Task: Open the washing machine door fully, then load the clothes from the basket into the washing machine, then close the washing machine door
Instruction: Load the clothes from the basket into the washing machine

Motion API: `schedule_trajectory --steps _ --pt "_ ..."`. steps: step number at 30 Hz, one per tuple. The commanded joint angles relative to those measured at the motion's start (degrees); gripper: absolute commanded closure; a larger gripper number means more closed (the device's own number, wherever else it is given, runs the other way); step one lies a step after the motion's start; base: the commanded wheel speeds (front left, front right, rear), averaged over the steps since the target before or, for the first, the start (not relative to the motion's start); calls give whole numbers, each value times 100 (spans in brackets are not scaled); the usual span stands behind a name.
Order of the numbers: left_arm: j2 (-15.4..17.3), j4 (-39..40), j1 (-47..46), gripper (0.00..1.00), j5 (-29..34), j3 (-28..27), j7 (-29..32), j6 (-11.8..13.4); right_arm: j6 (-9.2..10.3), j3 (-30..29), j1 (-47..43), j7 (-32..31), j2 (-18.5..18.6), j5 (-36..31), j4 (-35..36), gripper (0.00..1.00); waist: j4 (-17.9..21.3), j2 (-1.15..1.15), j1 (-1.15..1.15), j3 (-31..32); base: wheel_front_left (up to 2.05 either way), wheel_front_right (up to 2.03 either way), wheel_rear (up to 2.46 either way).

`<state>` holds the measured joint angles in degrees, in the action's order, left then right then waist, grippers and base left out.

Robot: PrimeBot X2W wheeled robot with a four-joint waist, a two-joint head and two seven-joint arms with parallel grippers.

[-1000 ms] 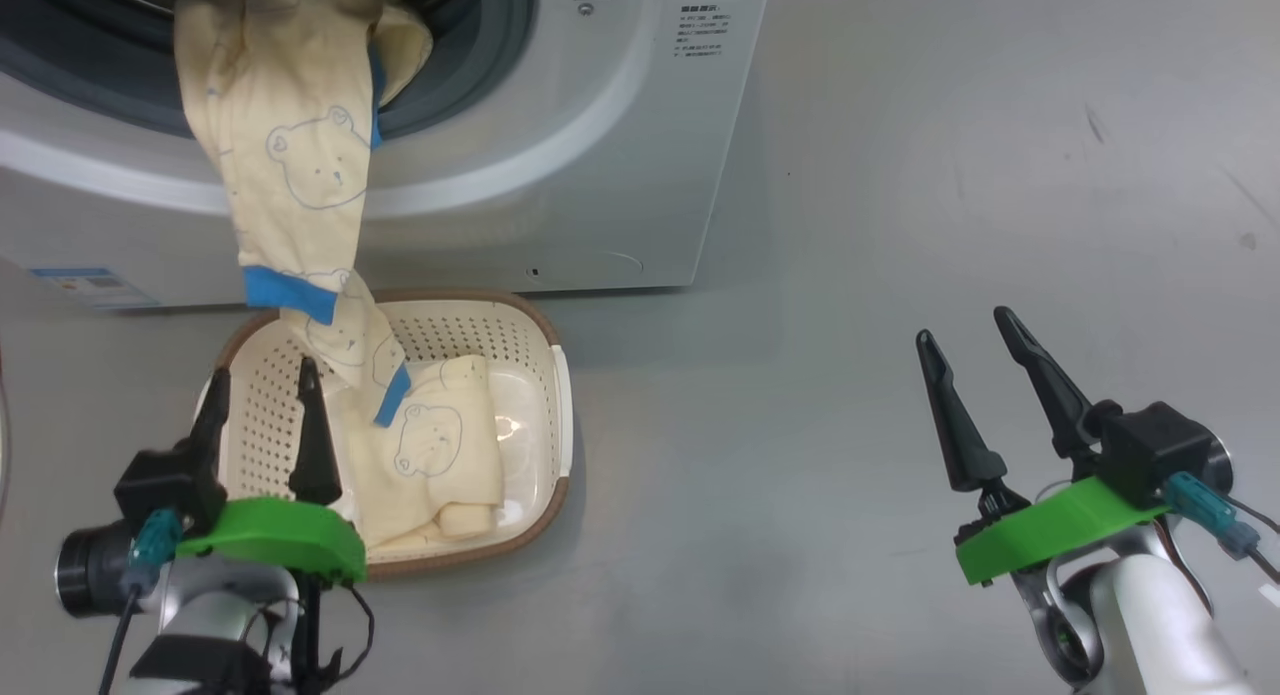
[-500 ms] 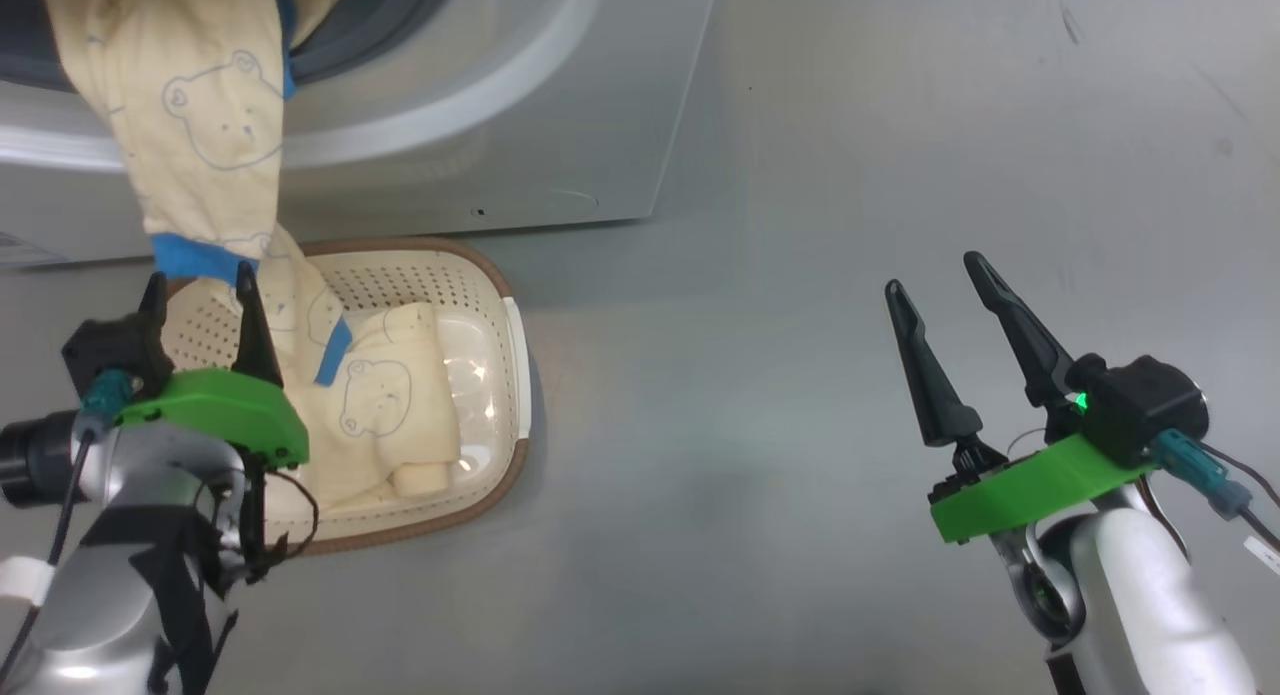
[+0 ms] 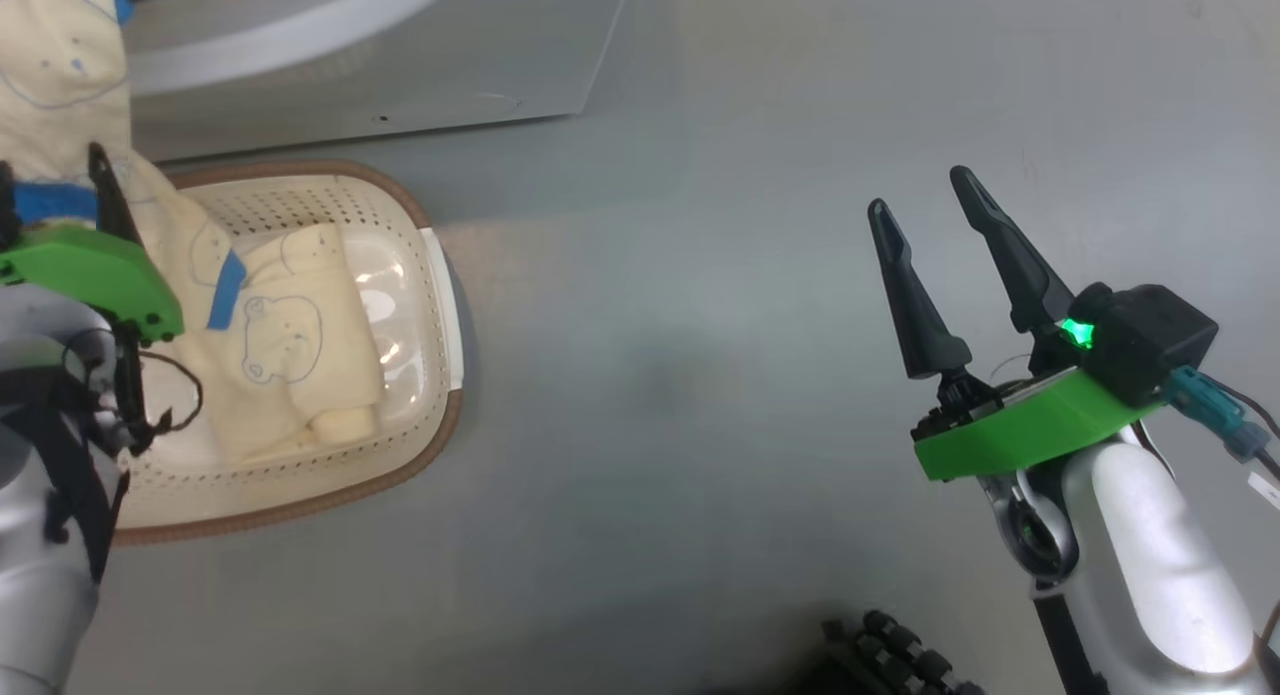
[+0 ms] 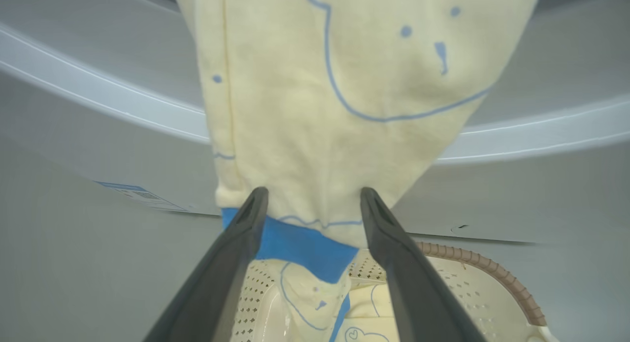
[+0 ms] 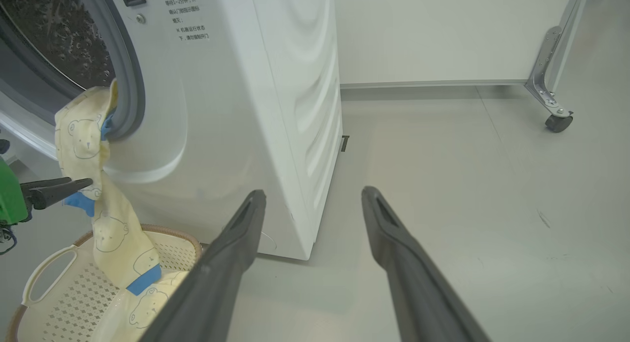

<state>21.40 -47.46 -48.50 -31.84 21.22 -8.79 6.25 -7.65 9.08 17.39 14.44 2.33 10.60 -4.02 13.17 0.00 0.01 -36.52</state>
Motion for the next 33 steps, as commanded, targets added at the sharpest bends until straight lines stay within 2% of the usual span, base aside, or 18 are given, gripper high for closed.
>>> schedule_trajectory --steps 1,12,14,15,16,33 --pt "319 37 -125 0 -11 -205 5 1 16 110 0 55 54 36 171 0 68 0 -1 -96 0 0 0" --pt "356 -733 -829 0 -68 -227 -33 -131 16 171 119 55 54 119 141 0 136 0 -1 -304 0 0 0" --pt "339 -849 -900 36 -75 -215 -24 -145 16 192 139 55 54 135 136 0 149 0 -1 -322 0 0 0" --pt "331 -895 -928 81 -81 -210 -29 -158 16 200 146 55 54 140 134 0 154 0 -1 -329 0 0 0" --pt "324 -941 -951 100 -85 -203 -38 -172 16 206 152 55 54 144 132 0 158 0 -1 -332 0 0 0" --pt "167 -1305 -1047 100 -175 -100 -251 -443 16 124 134 55 54 116 115 0 41 0 -1 -266 0 0 0"
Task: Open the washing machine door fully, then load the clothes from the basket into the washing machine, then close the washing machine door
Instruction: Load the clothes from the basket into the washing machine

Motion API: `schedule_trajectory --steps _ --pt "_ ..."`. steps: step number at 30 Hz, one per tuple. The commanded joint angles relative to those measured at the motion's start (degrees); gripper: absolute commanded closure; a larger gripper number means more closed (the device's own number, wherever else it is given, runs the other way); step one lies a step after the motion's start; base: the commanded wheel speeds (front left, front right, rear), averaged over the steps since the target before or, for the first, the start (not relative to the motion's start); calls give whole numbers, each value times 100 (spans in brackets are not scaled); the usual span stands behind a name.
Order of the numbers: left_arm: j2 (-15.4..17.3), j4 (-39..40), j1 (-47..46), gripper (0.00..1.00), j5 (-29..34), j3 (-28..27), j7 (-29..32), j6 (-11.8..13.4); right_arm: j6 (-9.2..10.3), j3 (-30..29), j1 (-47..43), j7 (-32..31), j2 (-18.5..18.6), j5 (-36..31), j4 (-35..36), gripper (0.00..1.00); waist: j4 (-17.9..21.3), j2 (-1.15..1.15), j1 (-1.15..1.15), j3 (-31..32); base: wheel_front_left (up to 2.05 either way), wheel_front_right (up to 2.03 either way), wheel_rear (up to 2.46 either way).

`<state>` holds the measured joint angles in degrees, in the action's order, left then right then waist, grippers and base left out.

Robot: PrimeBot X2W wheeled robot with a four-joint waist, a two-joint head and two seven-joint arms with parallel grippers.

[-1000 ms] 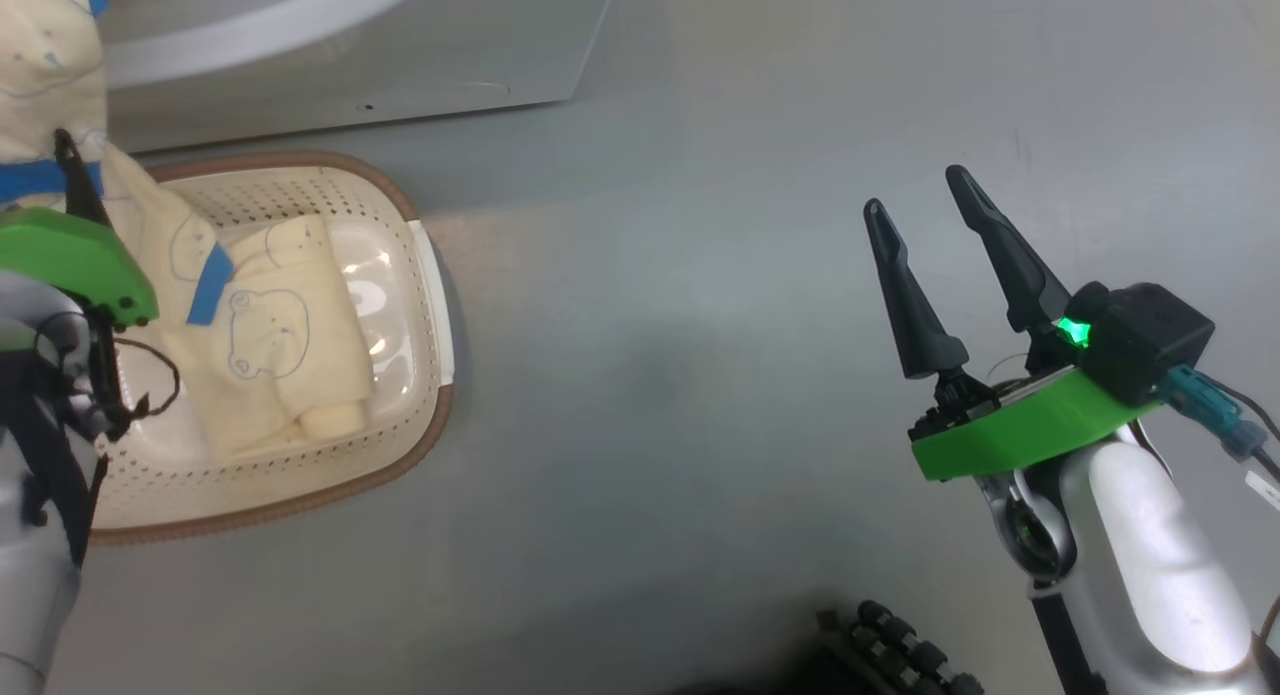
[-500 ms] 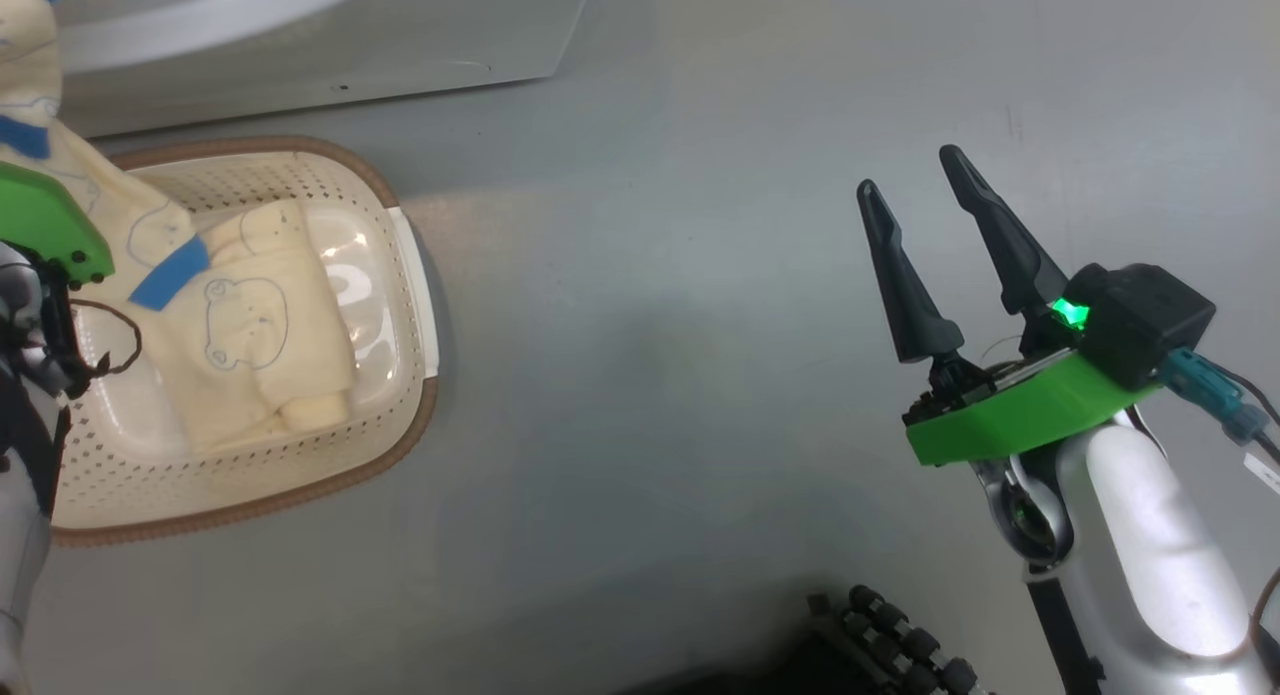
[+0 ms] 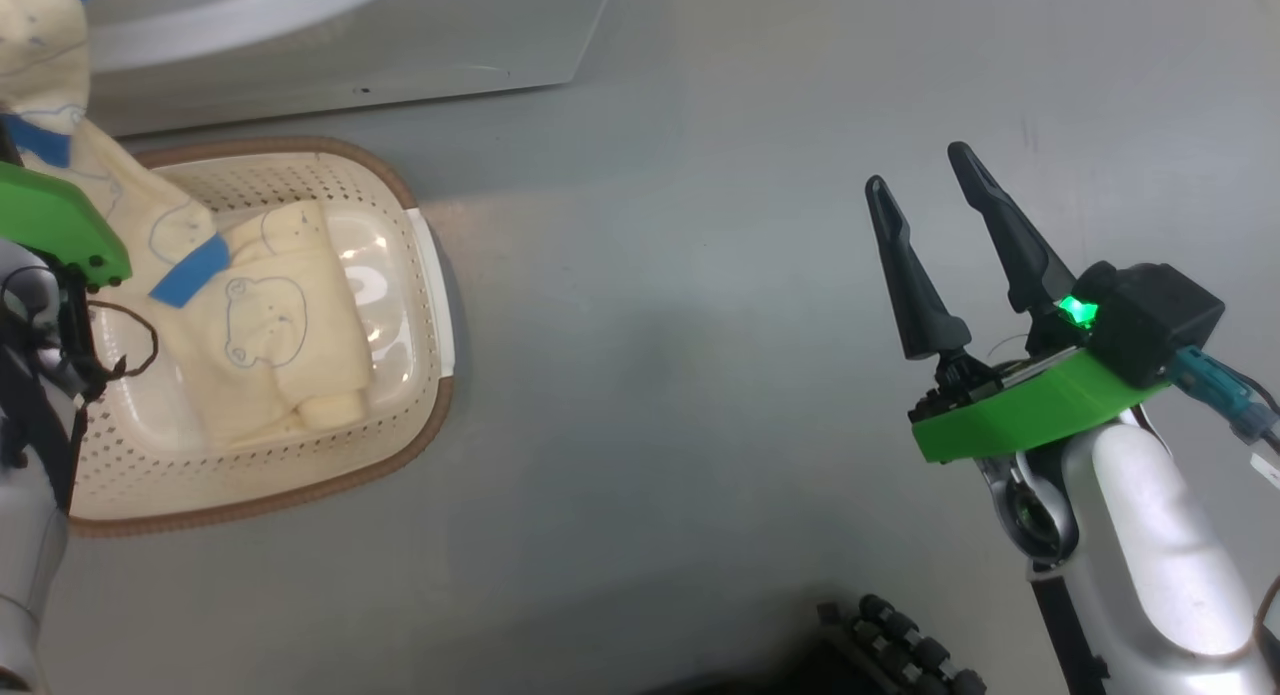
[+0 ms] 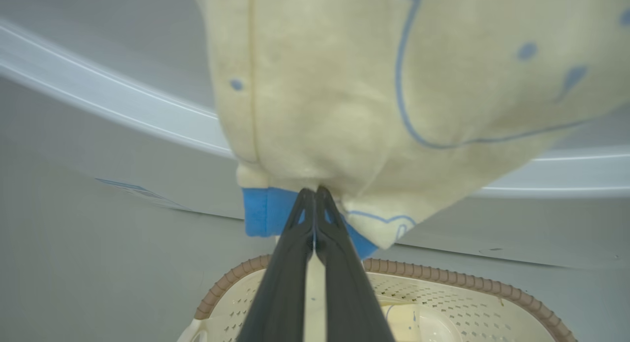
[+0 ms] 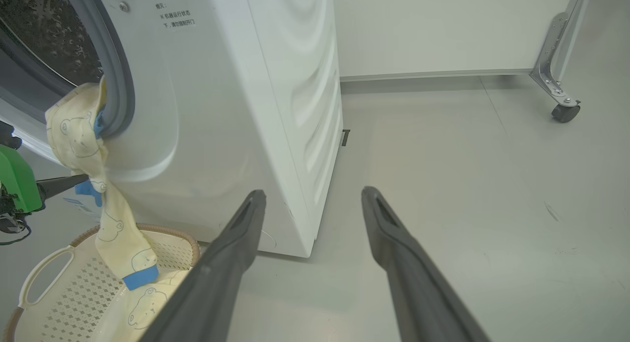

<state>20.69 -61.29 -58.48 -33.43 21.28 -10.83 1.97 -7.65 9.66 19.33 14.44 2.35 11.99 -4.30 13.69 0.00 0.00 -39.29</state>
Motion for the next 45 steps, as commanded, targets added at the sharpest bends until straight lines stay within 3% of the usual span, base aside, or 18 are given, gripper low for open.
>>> schedule_trajectory --steps 1,11,17,22,31,38,45 --pt "229 102 -24 100 -14 -101 -95 -15 16 56 -70 55 53 -31 140 0 -28 0 0 29 0 0 0" --pt "111 706 542 100 -3 -21 -308 11 16 -98 -237 56 53 -132 135 0 -252 0 0 233 0 0 0" --pt "210 1538 866 100 11 92 -13 71 16 -186 -338 56 53 -188 155 0 -400 0 0 353 0 0 0" --pt "583 2707 1068 100 17 106 583 251 16 -209 -420 56 53 -191 169 0 -451 0 0 443 0 0 0" --pt "1654 4809 983 100 14 -173 2032 731 16 -44 -430 56 53 -13 188 0 -223 0 0 434 0 0 0" --pt "2137 4984 221 100 -135 -330 2960 638 16 94 -268 56 53 206 205 0 114 0 0 144 0 0 0" --pt "2446 4545 -600 100 -53 -384 3273 459 16 216 -131 56 53 424 209 0 425 0 0 -157 0 0 0"
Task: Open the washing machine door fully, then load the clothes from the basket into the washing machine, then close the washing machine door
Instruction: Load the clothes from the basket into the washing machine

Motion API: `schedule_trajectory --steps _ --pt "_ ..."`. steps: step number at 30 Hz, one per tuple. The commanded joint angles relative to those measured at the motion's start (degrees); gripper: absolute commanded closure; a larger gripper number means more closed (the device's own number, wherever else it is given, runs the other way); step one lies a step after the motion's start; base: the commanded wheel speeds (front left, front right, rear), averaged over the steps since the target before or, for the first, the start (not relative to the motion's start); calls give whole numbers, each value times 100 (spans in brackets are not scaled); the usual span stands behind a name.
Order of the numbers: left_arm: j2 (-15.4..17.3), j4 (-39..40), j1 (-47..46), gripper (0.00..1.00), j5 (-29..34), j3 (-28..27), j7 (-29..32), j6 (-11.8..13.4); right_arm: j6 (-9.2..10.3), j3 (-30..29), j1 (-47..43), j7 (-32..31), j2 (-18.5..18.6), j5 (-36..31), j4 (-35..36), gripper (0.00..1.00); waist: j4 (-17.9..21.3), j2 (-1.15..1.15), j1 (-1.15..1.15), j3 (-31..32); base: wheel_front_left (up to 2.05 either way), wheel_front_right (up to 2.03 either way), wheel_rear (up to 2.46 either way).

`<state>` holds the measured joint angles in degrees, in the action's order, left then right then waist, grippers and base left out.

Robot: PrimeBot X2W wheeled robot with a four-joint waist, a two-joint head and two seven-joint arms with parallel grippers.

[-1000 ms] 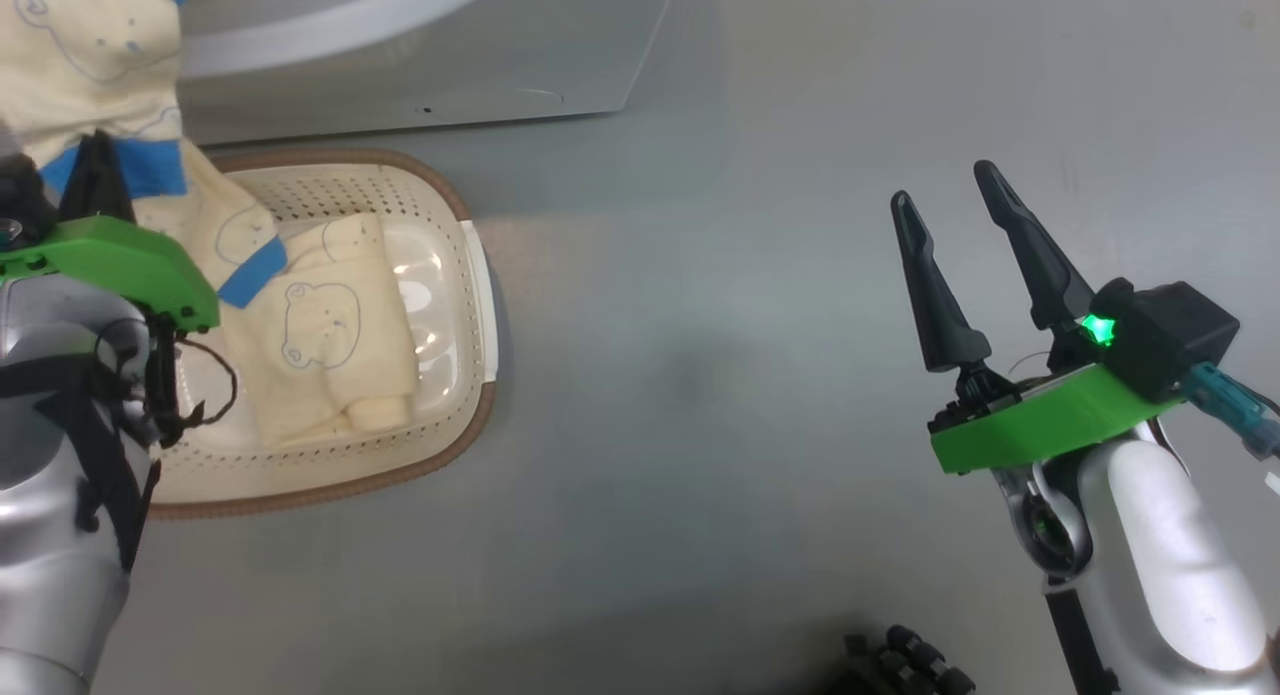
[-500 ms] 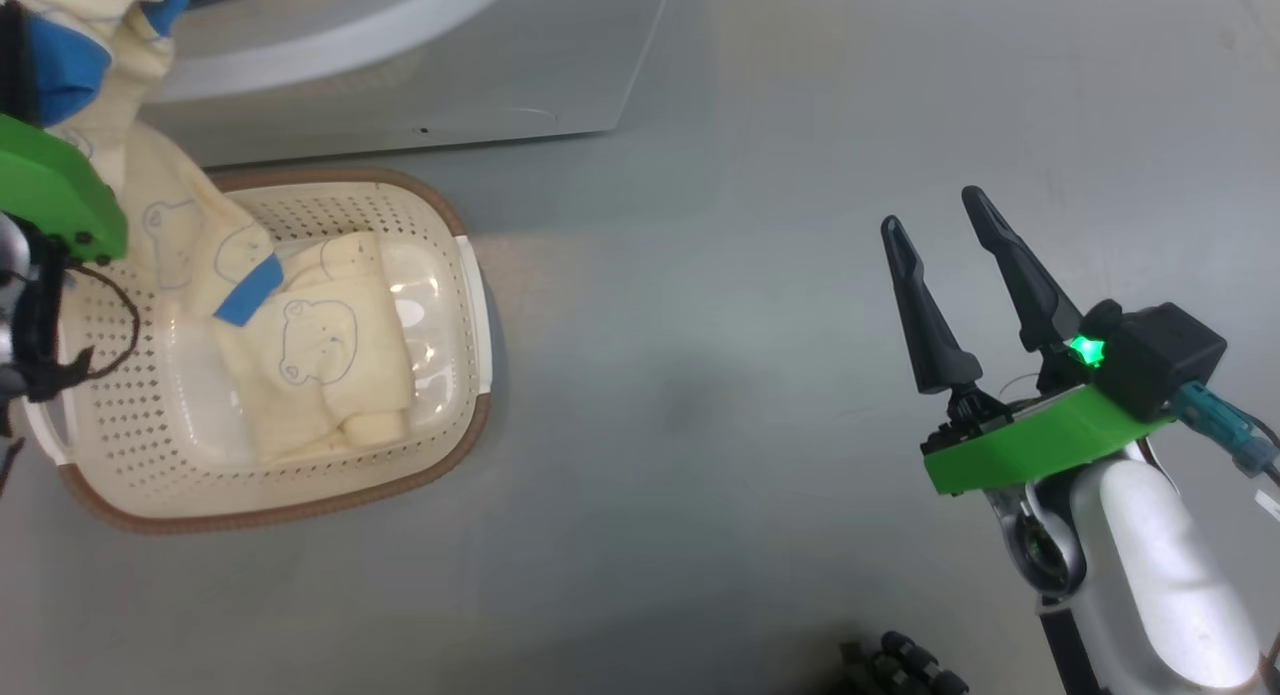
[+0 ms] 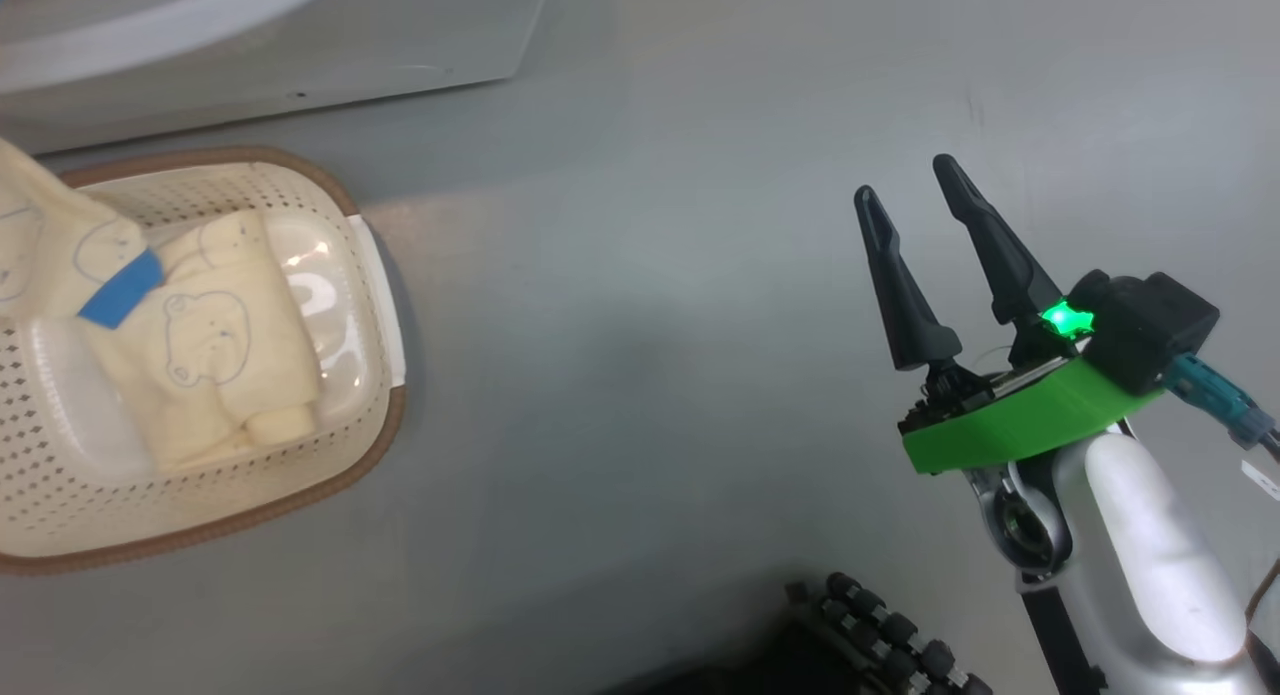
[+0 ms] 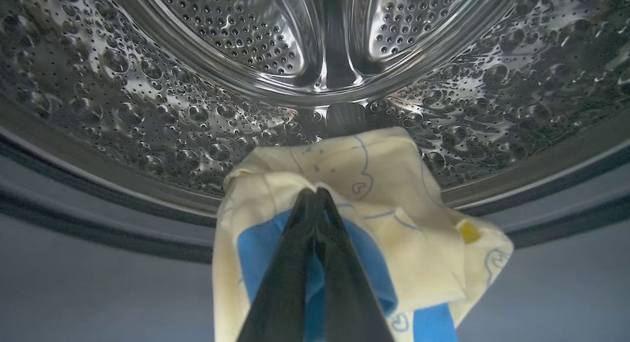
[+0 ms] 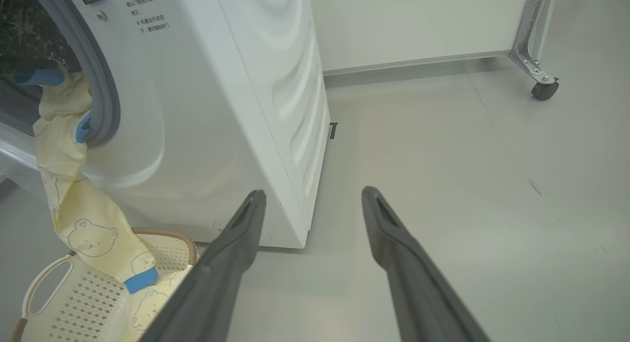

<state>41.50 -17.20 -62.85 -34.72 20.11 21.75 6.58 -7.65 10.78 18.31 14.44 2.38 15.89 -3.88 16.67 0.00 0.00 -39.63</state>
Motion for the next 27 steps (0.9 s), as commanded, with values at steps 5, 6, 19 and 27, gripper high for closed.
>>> schedule_trajectory --steps 5,6,19,27 --pt "567 -455 -1099 100 518 -194 -327 -157 16 247 104 56 50 185 178 0 440 0 0 -443 0 0 0" --pt "588 -560 -1244 100 605 -174 -431 -179 16 264 122 56 50 203 182 0 479 0 0 -490 0 0 0" --pt "481 -2044 -2517 100 1228 -10 -2020 -386 16 439 201 56 50 328 191 0 692 0 0 -843 0 0 0" --pt "169 -2766 -2781 0 1101 85 -1935 -516 16 433 256 56 50 268 145 0 572 0 0 -846 0 0 0"
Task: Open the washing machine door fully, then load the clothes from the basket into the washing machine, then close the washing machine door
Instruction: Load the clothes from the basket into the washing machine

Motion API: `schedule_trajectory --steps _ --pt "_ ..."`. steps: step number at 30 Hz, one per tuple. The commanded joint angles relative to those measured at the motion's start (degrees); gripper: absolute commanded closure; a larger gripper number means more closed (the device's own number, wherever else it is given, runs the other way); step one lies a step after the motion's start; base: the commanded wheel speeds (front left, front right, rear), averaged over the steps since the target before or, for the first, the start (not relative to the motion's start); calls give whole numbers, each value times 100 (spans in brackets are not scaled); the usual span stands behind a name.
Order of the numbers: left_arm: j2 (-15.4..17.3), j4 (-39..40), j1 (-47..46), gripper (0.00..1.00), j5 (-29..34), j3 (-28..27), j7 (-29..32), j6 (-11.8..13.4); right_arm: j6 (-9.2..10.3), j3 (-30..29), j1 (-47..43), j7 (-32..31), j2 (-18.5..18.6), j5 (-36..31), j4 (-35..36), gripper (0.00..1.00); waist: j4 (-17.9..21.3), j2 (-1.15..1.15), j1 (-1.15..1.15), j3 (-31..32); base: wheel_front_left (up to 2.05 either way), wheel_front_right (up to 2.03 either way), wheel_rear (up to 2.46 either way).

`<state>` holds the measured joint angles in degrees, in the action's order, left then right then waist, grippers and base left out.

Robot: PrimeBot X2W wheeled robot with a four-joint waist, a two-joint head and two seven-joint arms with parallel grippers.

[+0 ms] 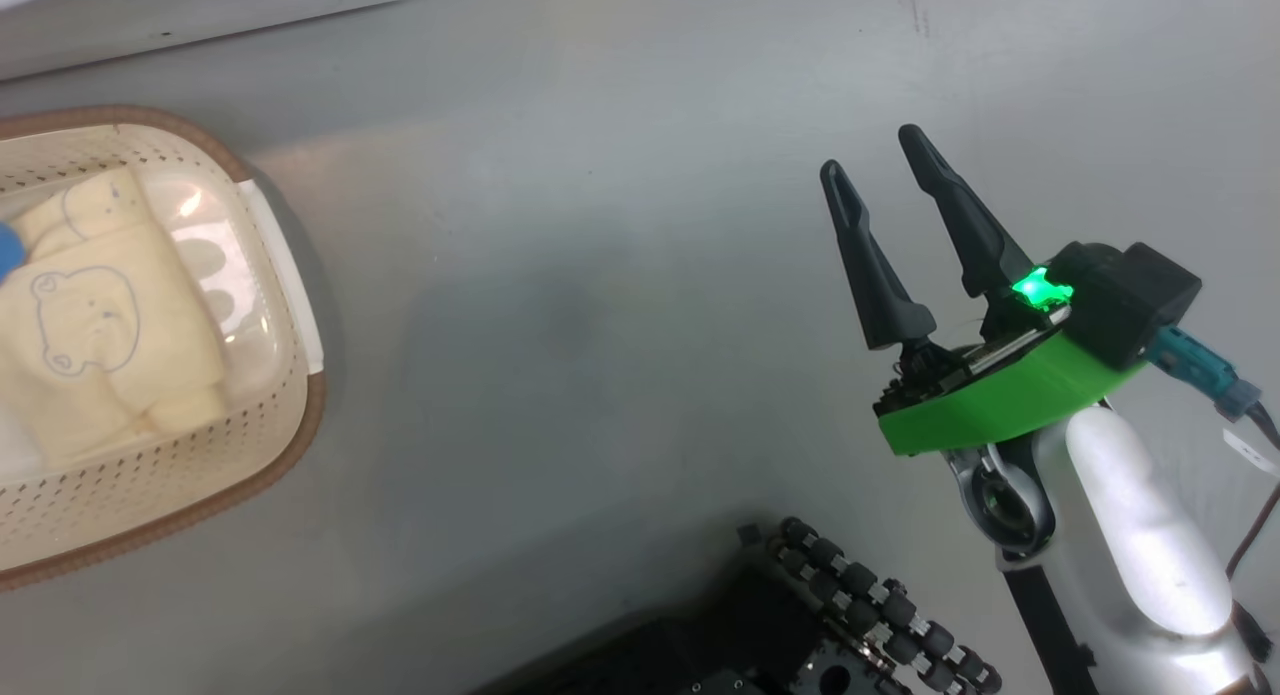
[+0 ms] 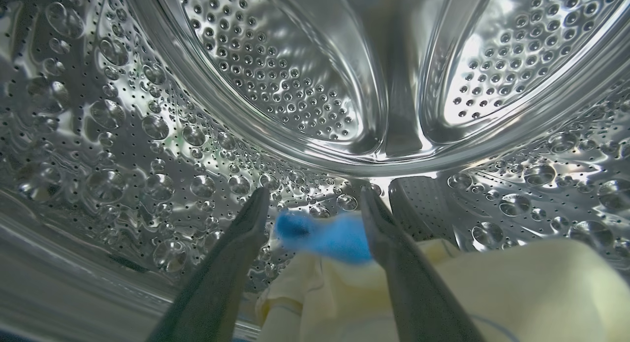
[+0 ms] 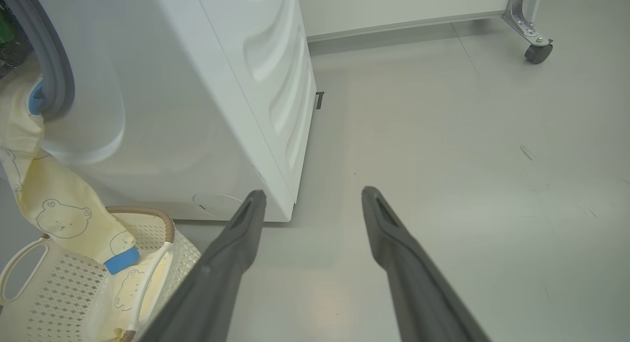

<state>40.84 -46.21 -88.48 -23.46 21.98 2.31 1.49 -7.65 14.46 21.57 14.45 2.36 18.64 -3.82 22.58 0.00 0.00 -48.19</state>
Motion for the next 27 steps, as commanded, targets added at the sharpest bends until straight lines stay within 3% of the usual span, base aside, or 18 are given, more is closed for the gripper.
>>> schedule_trajectory --steps 1,13,23,27 --pt "202 87 -226 0 -25 -80 -4 -19 16 54 -65 55 52 -17 137 0 -43 0 0 22 0 0 0" --pt "-309 -93 459 0 -339 -94 -384 105 16 -194 -124 55 52 -227 149 0 -434 0 0 361 0 0 0" --pt "-690 892 2164 0 -696 -266 -1229 552 16 -479 -344 55 52 -494 130 0 -863 0 0 922 0 0 0" --pt "-813 1543 2974 0 -734 -284 -1432 860 16 -571 -455 55 52 -650 118 0 -1032 0 0 1171 0 0 0"
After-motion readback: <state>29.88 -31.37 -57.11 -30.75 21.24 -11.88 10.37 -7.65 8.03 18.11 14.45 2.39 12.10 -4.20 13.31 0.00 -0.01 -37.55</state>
